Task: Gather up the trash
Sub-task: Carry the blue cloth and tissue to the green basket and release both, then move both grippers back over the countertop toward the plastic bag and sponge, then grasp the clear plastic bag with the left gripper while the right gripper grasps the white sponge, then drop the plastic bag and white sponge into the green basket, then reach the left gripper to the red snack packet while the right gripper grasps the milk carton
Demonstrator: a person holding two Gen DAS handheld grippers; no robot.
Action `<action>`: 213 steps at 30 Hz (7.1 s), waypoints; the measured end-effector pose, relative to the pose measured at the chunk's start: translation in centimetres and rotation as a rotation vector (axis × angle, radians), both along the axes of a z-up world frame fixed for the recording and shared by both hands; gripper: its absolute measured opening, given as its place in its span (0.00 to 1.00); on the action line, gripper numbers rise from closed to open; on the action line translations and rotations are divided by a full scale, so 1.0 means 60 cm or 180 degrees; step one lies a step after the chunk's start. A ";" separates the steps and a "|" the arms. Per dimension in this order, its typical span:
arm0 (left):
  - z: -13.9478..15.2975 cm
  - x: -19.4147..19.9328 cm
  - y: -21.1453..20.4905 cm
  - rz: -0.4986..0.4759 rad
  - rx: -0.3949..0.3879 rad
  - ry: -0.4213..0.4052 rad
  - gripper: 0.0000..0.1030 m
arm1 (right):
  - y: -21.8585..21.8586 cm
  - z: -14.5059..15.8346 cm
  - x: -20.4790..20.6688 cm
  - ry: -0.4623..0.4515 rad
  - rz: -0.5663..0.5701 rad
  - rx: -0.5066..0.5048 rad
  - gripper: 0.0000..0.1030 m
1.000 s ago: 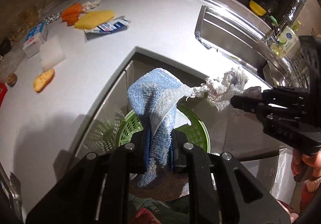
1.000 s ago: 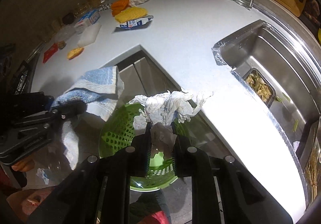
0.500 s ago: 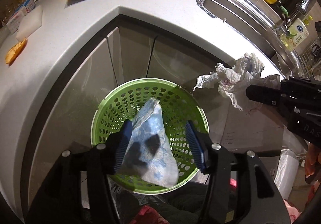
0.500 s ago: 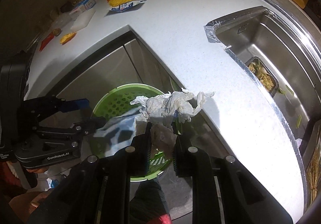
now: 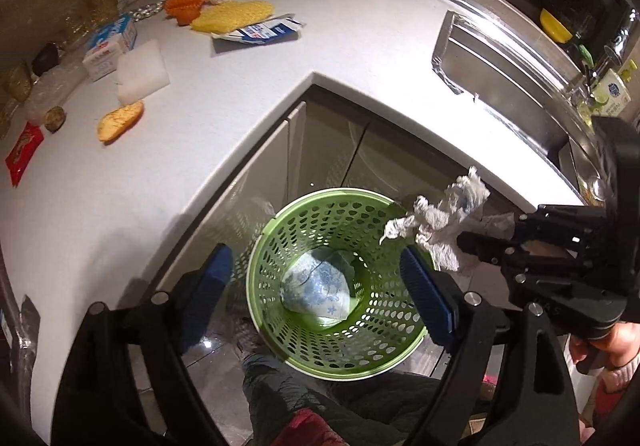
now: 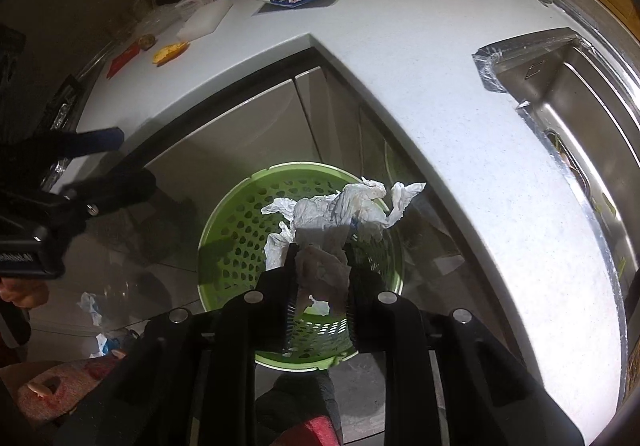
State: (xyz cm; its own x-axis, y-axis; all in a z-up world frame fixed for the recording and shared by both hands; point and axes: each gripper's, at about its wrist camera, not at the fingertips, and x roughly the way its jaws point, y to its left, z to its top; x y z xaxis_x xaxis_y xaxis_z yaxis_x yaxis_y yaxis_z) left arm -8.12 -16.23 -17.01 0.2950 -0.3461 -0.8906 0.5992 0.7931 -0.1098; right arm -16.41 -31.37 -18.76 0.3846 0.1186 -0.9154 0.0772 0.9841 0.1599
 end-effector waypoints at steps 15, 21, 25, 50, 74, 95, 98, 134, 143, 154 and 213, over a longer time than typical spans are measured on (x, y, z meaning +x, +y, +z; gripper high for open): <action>0.069 0.035 0.087 0.0543 -0.0034 -0.0239 0.87 | 0.010 0.017 0.036 -0.0196 0.0086 0.0005 0.87; 0.110 0.053 0.133 0.0798 -0.0084 -0.0456 0.88 | 0.013 0.102 0.069 -0.0613 0.0081 -0.0078 0.96; 0.135 0.080 0.185 0.1053 -0.0073 -0.0572 0.88 | 0.035 0.151 0.107 -0.0821 0.0137 -0.0102 0.98; 0.055 0.513 0.370 0.1371 -0.0074 -0.0517 0.88 | 0.207 0.136 0.459 -0.0707 -0.0212 -0.0158 0.98; -0.046 0.676 0.302 0.1025 0.0270 -0.0068 0.14 | 0.229 0.033 0.558 -0.0177 -0.0491 -0.0290 0.98; 0.095 0.517 0.294 0.0855 -0.0043 -0.0383 0.14 | 0.224 0.045 0.540 -0.0302 -0.0394 -0.0322 0.60; 0.110 0.470 0.266 0.0744 -0.0096 -0.0383 0.13 | 0.199 0.086 0.494 -0.0426 -0.0445 -0.0327 0.60; -0.086 0.003 -0.017 -0.0128 0.0189 0.0467 0.57 | 0.018 0.042 0.042 -0.0097 -0.0250 -0.0354 0.61; -0.105 -0.006 -0.004 -0.0080 0.0225 0.0525 0.69 | 0.006 0.008 0.024 0.0049 -0.0254 -0.0357 0.61; -0.042 0.014 0.031 0.0077 0.0242 0.0216 0.77 | 0.039 -0.004 0.018 0.0062 0.0001 -0.0308 0.64; -0.023 0.532 0.466 0.2179 0.0052 0.0219 0.85 | 0.341 -0.006 0.763 -0.0001 -0.0131 -0.0478 0.97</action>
State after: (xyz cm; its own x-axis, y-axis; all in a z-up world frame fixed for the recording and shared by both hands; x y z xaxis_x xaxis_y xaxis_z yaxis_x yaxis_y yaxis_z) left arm 23.77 11.71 -18.41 0.3849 -0.0882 -0.9187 -0.0453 0.9924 -0.1143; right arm 29.34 -10.90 -19.11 0.3865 -0.0353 -0.9216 0.1178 0.9930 0.0114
